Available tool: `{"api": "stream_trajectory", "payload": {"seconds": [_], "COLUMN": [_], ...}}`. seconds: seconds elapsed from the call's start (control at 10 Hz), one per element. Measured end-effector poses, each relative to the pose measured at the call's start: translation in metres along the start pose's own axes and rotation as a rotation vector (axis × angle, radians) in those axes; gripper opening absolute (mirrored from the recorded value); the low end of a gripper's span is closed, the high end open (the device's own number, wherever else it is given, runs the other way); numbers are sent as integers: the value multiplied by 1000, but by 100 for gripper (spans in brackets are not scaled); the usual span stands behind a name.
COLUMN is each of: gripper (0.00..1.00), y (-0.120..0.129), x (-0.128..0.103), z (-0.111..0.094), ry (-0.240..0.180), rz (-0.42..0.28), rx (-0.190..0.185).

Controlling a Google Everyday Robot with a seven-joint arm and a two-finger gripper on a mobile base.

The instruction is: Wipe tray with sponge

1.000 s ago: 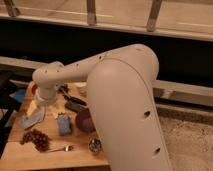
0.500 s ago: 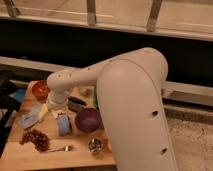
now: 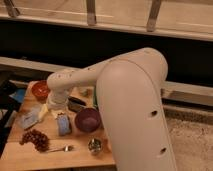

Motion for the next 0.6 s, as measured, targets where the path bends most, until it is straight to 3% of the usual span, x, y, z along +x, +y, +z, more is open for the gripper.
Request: {"api": "stream_trajectory", "payload": {"seconds": [0.4, 0.6], "gripper": [80, 80], "y": [-32, -45], "x": [4, 2], "z": [46, 56], "ry": [53, 70], "rz": [97, 125], "rx": [5, 13]}}
